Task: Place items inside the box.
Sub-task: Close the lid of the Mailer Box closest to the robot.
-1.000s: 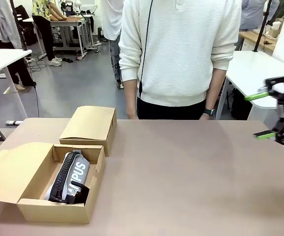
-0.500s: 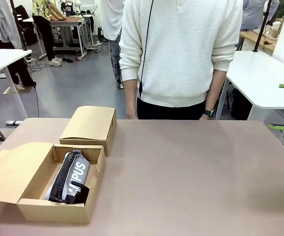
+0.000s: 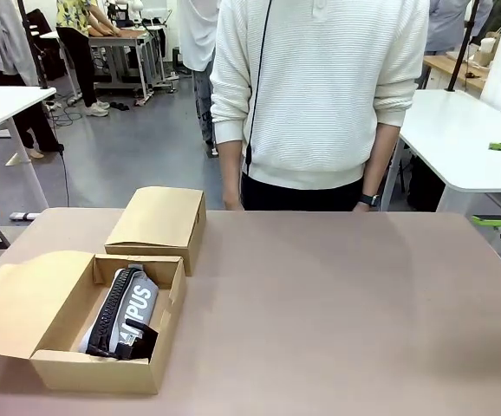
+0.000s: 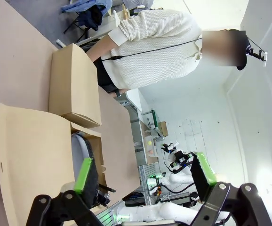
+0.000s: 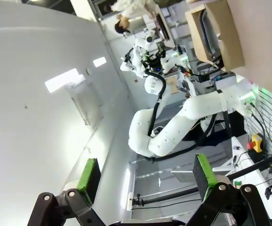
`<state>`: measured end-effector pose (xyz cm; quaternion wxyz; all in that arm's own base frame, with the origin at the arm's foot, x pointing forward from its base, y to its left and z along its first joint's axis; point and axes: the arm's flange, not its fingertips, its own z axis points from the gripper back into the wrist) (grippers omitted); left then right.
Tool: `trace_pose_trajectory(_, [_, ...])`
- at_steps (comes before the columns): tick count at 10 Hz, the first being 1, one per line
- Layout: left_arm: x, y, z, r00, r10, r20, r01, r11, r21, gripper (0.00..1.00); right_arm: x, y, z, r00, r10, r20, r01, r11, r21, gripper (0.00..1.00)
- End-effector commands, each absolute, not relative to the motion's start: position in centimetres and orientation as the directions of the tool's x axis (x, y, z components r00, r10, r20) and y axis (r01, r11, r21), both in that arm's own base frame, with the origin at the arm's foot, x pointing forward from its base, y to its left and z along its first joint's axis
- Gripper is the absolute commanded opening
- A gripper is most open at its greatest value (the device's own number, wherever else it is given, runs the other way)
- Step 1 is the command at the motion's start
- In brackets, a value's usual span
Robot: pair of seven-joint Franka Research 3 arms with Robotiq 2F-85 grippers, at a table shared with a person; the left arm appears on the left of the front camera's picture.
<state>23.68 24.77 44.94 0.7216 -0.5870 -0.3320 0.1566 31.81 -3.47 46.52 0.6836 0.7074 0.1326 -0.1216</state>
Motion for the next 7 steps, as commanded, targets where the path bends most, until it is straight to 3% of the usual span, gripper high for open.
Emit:
trace_pose_trajectory(1, [23.7,24.7,45.0,0.722,0.620,0.308,0.187,0.254,-0.949,1.00,31.6,-3.8,46.6,0.935,0.026,-0.354,0.355,-0.032,0.934,1.00])
trace_pose_trajectory(6, [23.7,24.8,44.9,0.730,0.616,0.295,0.164,0.262,-0.951,1.00,31.6,-3.8,46.6,0.935,0.026,-0.354,0.355,-0.032,0.934,1.00])
trace_pose_trajectory(7, [24.9,22.5,46.6,0.669,0.535,0.517,0.355,0.381,-0.854,1.00,31.6,-3.8,46.6,0.935,0.026,-0.354,0.355,-0.032,0.934,1.00])
